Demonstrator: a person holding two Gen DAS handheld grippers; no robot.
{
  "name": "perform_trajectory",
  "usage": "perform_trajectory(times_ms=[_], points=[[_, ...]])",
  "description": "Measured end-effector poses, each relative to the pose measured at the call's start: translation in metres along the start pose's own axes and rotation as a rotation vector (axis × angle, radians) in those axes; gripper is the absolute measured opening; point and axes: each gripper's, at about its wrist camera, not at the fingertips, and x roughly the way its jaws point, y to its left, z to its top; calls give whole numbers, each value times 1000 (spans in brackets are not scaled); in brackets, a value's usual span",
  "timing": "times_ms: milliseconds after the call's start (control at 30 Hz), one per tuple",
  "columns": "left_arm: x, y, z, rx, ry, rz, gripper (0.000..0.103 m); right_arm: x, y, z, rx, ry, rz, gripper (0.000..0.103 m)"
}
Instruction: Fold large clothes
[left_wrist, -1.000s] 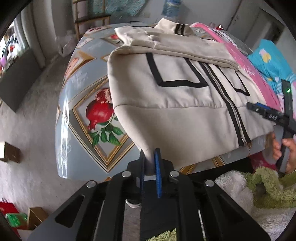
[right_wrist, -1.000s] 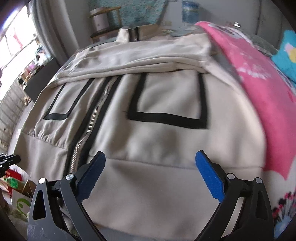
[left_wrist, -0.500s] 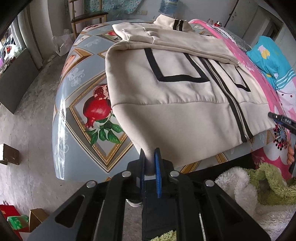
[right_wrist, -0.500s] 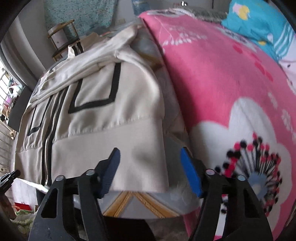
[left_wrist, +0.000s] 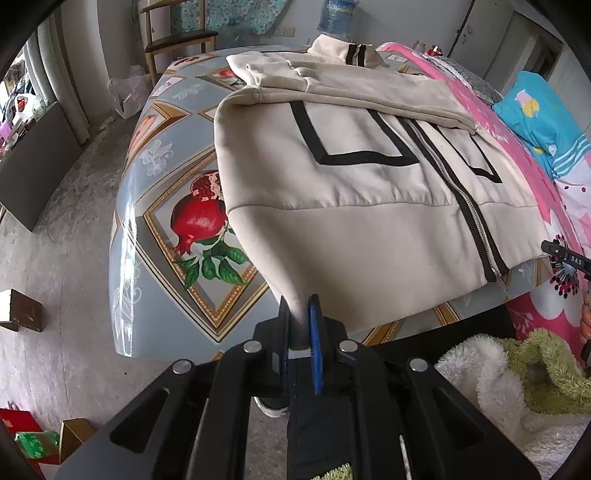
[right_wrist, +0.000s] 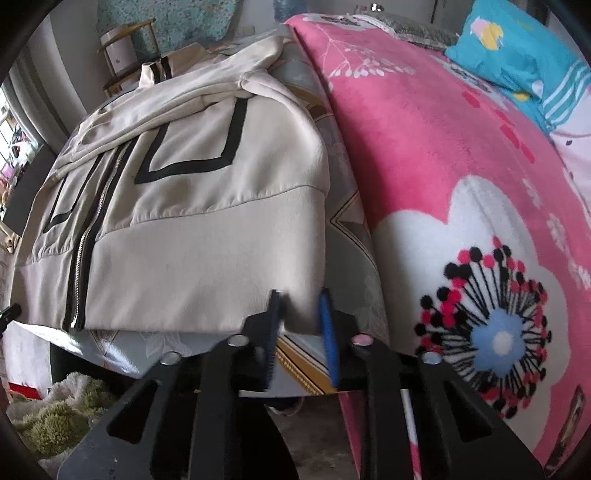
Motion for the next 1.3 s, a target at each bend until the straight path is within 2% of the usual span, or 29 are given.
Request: perform_trajectory(times_ms=[167,367,500,733,867,1067,1300], points=[[-12,-4,3,7,-50,-3,6,-14,1,3,9,-49,16,5],[-37,-5,20,-25,-130,-58,5,-34,8,18,-8,-107,35,5],[-47,-4,35,-43,-175,-91,5,-47,15,36,-26,-155,53,5],[-47,5,74,-53,-225,-106,5,-54,28,78,-66,-241,70,5],[-43,17,96,-78,-247,-116,5,-49,37,107,-99,-279,70,5],[-24,44,136,-141,-230,-156,5,-25,50,158,-136,-303,76,5],[12,64,174,-183,-178,-154,5,36,56,201,-125,-239,62,5]])
